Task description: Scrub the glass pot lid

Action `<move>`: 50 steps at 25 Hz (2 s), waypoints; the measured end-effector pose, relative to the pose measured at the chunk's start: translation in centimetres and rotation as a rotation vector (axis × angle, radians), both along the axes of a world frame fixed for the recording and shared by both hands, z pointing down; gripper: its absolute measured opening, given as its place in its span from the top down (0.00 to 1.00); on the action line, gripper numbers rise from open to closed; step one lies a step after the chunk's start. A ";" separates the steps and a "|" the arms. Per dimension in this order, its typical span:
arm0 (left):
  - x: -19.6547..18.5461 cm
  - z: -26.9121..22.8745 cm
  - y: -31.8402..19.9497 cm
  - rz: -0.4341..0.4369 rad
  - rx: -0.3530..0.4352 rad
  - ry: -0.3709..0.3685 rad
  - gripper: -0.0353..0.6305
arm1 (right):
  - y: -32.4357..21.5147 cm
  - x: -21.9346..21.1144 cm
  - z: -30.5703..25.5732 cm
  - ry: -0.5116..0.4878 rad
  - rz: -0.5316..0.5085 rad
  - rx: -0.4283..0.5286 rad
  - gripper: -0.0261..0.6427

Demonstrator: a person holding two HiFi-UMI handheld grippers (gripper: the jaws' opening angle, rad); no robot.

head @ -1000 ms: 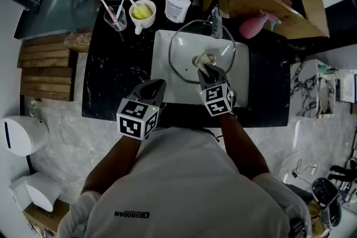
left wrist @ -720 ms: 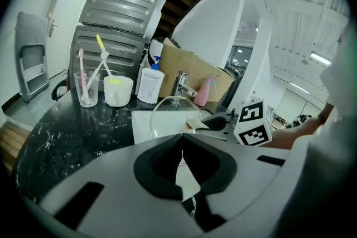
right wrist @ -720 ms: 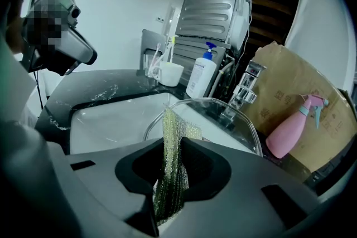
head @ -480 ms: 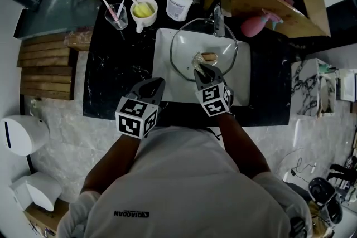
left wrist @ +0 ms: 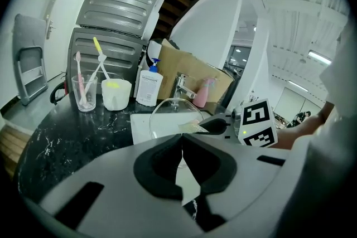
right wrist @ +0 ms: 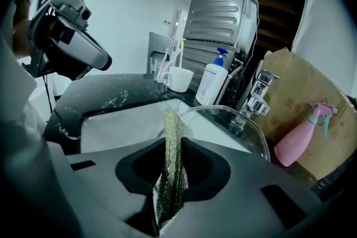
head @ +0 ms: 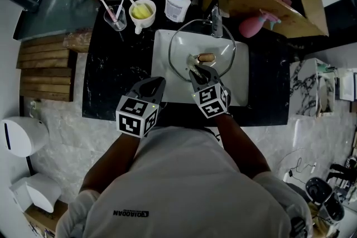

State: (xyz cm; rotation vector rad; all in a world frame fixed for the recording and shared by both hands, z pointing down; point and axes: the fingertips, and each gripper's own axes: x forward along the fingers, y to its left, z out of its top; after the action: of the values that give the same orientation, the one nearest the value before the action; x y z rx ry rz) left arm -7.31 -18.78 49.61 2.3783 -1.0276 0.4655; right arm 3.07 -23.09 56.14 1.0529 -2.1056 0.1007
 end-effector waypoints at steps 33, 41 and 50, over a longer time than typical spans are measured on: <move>4.6 0.5 2.9 -0.136 -0.060 -0.145 0.92 | -13.0 14.4 -2.9 0.281 -0.155 0.224 0.82; 3.8 0.5 3.9 -0.205 -0.070 -0.153 0.92 | -13.6 13.4 -1.2 0.350 -0.260 0.266 0.81; 3.3 0.4 5.2 -0.274 -0.073 -0.149 0.92 | -13.7 11.6 0.3 0.424 -0.392 0.301 0.81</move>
State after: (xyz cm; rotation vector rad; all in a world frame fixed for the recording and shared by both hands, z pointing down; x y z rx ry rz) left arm -4.03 -13.59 49.99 2.1219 -1.3568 0.5730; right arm 14.69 -36.74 56.40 0.7242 -1.9211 -0.5961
